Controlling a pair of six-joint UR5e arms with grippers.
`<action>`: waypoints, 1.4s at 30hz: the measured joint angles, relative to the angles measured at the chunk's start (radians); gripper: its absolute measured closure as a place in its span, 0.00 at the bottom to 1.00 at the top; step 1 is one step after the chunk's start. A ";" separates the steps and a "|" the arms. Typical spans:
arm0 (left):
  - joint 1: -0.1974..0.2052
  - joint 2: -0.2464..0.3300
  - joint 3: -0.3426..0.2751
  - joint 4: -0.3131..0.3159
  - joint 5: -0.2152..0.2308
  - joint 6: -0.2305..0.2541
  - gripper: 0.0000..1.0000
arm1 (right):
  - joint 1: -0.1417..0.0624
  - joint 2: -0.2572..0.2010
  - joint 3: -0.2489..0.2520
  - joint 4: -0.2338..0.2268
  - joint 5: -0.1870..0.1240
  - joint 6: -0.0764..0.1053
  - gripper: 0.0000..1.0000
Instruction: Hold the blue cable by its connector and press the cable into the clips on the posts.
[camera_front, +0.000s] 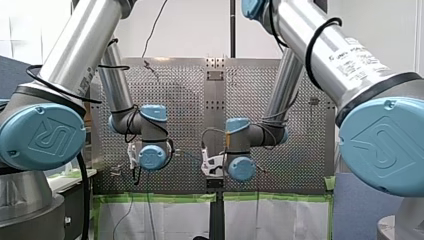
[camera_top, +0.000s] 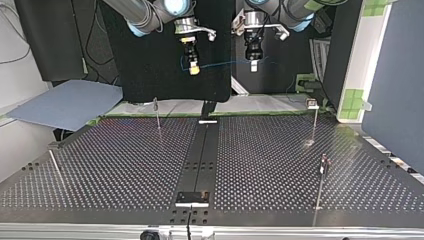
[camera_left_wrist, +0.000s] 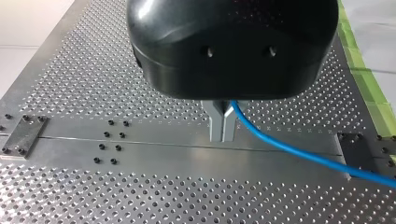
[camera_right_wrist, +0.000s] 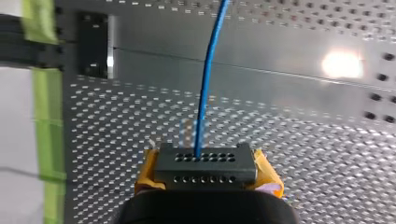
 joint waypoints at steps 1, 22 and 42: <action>0.000 0.000 0.000 0.000 0.000 0.000 1.00 | 0.000 0.007 0.000 0.000 0.000 0.000 1.00; 0.026 0.065 -0.053 -0.041 0.029 -0.071 1.00 | 0.003 -0.005 -0.023 0.072 -0.021 0.077 1.00; 0.047 0.232 0.080 -0.207 -0.012 -0.074 1.00 | -0.043 -0.184 -0.160 0.251 -0.145 0.129 1.00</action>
